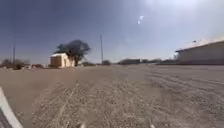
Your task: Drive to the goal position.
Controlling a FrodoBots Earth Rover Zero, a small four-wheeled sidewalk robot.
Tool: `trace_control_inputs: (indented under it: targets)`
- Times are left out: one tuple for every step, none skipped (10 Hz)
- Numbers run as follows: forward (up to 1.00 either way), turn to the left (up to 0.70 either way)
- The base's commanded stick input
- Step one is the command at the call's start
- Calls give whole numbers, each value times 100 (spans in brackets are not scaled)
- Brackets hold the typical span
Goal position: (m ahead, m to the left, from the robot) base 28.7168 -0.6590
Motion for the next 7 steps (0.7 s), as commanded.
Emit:
trace_control_inputs:
  targets:
    - [70,0]
    - [70,0]
    - [70,0]
    - [70,0]
    - [70,0]
    - [70,0]
    - [70,0]
